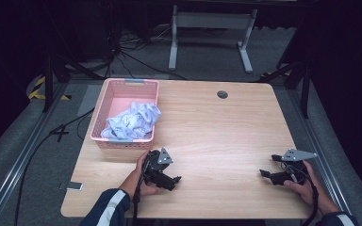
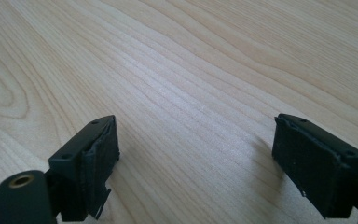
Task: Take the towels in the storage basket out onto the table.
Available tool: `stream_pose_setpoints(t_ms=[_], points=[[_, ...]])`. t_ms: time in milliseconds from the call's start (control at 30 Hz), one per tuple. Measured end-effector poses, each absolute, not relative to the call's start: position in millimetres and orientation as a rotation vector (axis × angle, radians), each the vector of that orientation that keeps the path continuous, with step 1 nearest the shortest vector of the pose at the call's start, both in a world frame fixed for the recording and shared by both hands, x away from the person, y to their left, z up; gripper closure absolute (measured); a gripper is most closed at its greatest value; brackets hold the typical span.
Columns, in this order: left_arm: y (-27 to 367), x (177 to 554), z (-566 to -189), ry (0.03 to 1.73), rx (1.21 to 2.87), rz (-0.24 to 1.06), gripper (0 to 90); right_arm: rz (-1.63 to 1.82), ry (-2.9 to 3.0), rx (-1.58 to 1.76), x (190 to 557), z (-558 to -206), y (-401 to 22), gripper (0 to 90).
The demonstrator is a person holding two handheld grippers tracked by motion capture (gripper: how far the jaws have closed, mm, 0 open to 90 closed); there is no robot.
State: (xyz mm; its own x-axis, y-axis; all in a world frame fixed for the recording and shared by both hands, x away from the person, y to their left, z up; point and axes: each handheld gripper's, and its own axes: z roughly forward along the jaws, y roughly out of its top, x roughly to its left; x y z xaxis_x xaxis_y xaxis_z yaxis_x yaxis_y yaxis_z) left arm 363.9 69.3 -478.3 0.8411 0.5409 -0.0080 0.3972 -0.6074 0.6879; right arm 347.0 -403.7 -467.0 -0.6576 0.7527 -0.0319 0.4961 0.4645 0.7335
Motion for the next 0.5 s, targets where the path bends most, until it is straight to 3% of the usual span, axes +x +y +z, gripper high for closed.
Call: stream_pose_setpoints(t_ms=[400, 500], points=[[71.4, 360.7, -478.0, 0.685, 2.298, 0.256, 0.7, 1.012, 2.364, 1.057, 346.6, -467.0, -403.8, 14.4], [73.9, 359.5, -476.6, 0.676, 2.297, 0.262, 5.6, 1.012, 2.364, 1.057, 346.7, -466.9, -403.8, 14.4]])
